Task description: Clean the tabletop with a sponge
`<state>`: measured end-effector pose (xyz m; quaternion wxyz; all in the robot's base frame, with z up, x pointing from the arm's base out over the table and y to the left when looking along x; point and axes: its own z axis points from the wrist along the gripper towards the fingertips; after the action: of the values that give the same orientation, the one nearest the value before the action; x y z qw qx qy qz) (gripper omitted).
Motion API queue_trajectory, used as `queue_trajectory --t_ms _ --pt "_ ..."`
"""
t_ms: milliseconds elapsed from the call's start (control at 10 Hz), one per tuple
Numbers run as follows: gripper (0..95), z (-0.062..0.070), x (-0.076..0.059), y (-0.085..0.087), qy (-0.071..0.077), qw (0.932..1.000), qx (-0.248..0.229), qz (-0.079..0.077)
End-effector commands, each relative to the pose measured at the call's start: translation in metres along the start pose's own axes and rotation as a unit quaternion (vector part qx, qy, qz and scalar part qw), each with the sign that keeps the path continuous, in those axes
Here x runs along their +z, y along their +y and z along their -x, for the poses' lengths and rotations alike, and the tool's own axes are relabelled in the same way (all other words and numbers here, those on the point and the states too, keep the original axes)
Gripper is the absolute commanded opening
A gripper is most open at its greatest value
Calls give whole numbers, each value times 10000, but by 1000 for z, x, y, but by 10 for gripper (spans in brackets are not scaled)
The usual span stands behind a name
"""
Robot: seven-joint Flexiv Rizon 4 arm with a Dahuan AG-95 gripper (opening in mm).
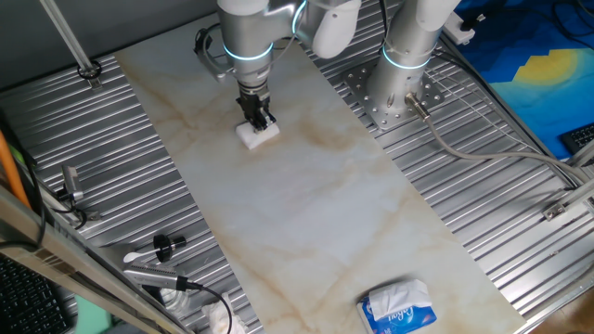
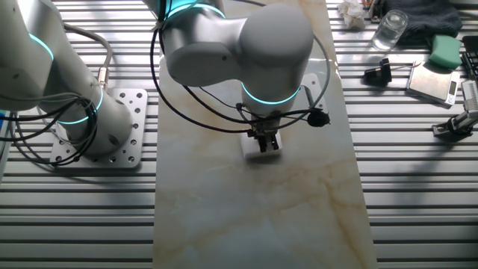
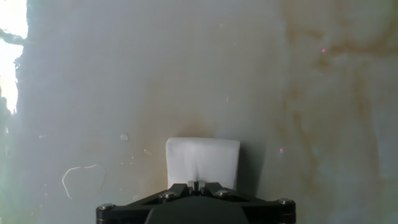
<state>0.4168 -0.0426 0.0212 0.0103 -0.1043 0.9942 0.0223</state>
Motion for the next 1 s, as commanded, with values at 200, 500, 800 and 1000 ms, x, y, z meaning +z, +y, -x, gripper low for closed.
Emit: queue_trajectory --t_ms 200,500,800,1000 --pt "0 0 0 1 90 9997 -7 207" --pt "0 0 0 1 39 9994 -103 321" --pt "0 0 0 1 46 9994 -167 315" --pt "0 0 0 1 51 9993 -188 318"
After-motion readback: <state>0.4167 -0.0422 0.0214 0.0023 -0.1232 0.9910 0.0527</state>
